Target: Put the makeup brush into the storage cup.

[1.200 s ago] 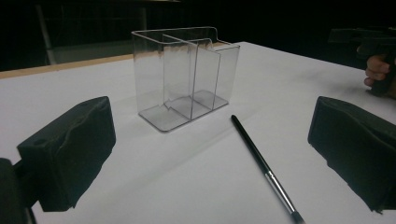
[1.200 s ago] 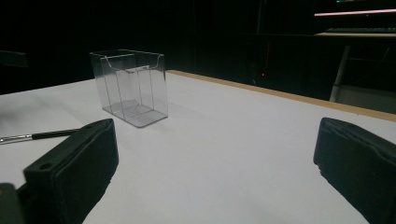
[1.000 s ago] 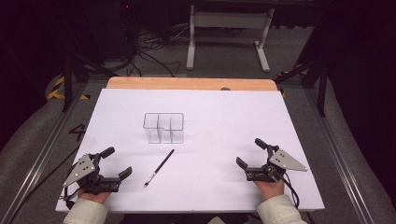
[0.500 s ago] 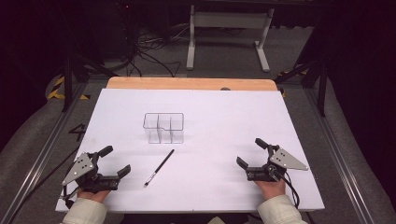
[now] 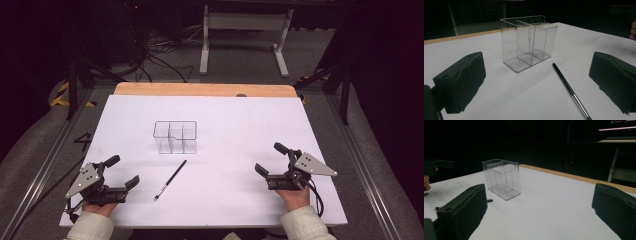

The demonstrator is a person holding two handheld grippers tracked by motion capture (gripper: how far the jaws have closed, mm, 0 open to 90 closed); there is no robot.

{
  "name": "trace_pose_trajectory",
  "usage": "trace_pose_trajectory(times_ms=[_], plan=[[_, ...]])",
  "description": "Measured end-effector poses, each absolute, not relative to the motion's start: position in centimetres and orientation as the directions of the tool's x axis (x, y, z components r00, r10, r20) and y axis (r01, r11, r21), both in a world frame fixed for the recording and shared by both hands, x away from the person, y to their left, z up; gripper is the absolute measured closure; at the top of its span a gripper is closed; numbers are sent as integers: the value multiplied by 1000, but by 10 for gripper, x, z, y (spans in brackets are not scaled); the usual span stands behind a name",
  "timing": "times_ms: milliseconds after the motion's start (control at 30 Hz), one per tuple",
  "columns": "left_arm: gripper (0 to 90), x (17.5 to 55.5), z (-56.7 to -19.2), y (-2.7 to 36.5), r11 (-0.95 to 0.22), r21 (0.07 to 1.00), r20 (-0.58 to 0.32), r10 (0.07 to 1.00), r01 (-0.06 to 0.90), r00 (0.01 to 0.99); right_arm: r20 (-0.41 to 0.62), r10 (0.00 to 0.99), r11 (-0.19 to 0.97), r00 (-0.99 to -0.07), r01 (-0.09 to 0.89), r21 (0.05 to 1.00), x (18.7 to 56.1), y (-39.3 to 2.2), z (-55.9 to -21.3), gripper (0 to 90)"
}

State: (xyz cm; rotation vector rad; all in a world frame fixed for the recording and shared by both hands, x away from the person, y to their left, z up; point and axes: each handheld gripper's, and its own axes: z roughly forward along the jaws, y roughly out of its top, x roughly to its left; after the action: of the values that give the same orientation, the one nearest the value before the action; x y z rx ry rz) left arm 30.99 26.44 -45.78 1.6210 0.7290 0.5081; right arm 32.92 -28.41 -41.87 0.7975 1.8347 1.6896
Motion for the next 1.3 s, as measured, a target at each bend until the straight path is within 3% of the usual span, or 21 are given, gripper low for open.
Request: trace_pose_trajectory(times_ms=[467, 1300], plan=[[12, 311, -458, 264, -80, 980, -72, 710, 182, 701, -16, 668, 121, -744, 86, 989, 337, -269, -395, 8], [11, 312, -460, 265, -85, 979, -69, 725, 188, 685, -25, 484, 197, -875, 81, 977, 362, -182, -367, 8]])
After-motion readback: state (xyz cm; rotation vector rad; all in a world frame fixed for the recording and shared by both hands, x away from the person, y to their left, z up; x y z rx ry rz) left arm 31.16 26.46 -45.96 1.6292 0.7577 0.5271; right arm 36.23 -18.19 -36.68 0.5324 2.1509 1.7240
